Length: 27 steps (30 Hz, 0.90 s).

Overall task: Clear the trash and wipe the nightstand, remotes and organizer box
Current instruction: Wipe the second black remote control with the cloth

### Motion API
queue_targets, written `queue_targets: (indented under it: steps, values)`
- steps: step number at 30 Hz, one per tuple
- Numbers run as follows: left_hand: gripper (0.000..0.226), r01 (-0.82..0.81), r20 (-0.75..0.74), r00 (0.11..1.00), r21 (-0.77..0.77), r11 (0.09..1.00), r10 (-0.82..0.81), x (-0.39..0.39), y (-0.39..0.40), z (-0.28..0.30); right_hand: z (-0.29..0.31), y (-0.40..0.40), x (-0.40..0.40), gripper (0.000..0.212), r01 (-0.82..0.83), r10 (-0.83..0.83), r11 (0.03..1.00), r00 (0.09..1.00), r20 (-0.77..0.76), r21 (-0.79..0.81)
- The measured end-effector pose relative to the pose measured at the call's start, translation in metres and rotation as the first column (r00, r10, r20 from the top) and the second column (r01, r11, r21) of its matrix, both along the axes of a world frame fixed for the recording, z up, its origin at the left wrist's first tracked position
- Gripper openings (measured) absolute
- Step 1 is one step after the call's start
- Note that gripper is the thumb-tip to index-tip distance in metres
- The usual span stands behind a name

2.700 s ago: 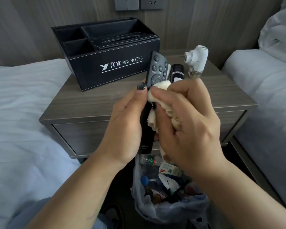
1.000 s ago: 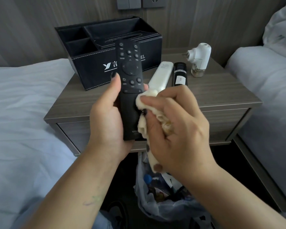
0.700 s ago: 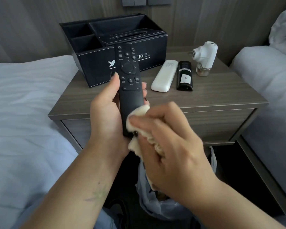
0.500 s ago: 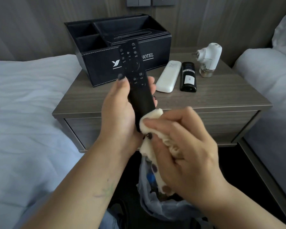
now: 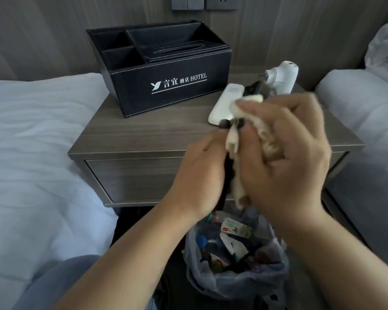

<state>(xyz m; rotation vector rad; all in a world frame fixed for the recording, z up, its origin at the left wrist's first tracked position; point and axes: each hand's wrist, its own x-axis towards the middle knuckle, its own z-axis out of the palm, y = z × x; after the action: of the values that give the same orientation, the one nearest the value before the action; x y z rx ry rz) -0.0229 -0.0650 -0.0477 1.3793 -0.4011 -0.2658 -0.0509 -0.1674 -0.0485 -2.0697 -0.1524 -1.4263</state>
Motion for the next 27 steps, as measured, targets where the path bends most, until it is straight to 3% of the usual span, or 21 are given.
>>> queue_targets:
  steps: [3, 6, 11, 18, 21, 23, 25, 27]
  values:
    - [0.050, 0.137, -0.059, 0.989, -0.044, 0.990, -0.139, -0.010, -0.006, 0.000, 0.013, -0.021, 0.011, 0.020, 0.130, -0.131, 0.986, 0.991, 0.008, 0.100]
    - [0.040, 0.147, -0.120, 0.978, -0.173, 0.974, -0.169, -0.016, -0.014, -0.003, 0.015, -0.018, 0.012, 0.020, 0.132, -0.132, 0.982, 0.991, -0.011, 0.139]
    - [0.044, -0.007, -0.418, 0.875, -0.514, 0.858, -0.243, -0.007, -0.010, -0.003, -0.010, 0.016, -0.004, 0.022, -0.086, 0.107, 0.990, 0.976, -0.191, 0.114]
    - [0.046, -0.129, -0.390, 0.915, -0.523, 0.842, -0.102, 0.018, 0.010, 0.010, -0.020, 0.015, -0.026, 0.021, -0.294, 0.326, 0.943, 0.908, -0.263, 0.154]
    - [0.039, -0.217, -0.328, 0.942, -0.429, 0.877, 0.072, 0.038, 0.019, 0.022, -0.015, 0.000, -0.029, 0.021, -0.376, 0.392, 0.920, 0.863, -0.317, 0.113]
    - [0.031, -0.271, -0.198, 0.954, -0.255, 0.928, 0.225, 0.052, 0.015, 0.030, -0.010, -0.014, -0.026, 0.021, -0.324, 0.350, 0.937, 0.887, -0.303, 0.134]
    - [0.022, -0.337, 0.026, 0.941, 0.036, 0.941, 0.337, 0.068, 0.000, 0.034, -0.002, -0.030, -0.021, 0.020, -0.215, 0.265, 0.958, 0.917, -0.298, 0.191]
    - [0.023, -0.428, 0.311, 0.895, 0.409, 0.806, 0.318, 0.088, -0.023, 0.030, 0.006, -0.045, -0.016, 0.019, -0.110, 0.193, 0.959, 0.929, -0.315, 0.262]
